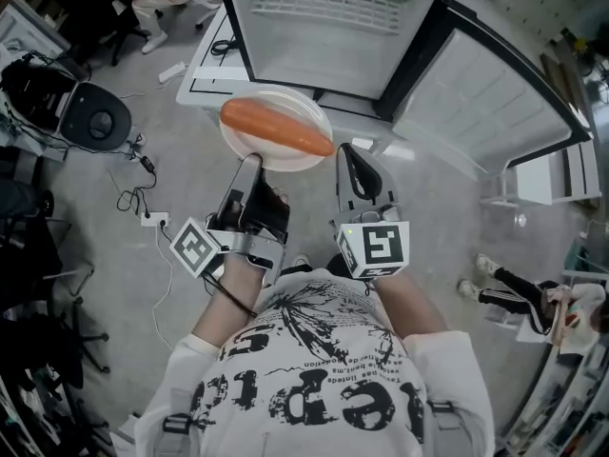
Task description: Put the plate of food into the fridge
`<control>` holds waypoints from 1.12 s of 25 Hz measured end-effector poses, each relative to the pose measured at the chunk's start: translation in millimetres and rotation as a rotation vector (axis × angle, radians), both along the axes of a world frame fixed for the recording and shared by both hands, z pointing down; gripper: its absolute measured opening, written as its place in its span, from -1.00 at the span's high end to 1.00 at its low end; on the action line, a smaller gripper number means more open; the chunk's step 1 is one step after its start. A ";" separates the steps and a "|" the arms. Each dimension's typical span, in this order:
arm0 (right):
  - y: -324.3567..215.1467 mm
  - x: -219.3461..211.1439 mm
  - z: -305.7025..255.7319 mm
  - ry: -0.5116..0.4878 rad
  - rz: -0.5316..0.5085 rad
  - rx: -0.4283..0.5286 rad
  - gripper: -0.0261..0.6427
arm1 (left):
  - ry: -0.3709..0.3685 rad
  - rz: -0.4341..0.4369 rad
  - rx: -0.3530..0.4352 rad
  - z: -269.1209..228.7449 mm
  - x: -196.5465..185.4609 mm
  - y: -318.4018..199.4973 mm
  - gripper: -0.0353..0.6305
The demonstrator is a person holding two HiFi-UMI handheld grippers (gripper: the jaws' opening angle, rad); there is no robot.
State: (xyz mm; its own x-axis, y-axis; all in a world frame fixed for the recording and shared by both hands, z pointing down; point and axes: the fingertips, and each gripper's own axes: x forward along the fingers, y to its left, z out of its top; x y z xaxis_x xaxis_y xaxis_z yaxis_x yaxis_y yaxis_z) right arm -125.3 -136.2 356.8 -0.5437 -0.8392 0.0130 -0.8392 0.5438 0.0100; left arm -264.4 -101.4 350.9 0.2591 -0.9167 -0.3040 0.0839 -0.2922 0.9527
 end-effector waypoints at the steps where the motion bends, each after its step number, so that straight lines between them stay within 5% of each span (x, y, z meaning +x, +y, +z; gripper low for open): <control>1: -5.8 2.8 -0.2 0.002 0.008 0.002 0.92 | 0.003 0.005 -0.003 1.4 1.6 -6.3 0.82; 19: -168.1 44.4 -28.7 -0.034 -0.061 0.021 0.92 | 0.010 -0.097 -0.010 -23.9 36.1 -156.9 0.82; 28: -193.8 48.3 10.1 -0.059 -0.031 -0.022 0.92 | -0.001 -0.038 -0.023 -0.8 48.0 -192.0 0.82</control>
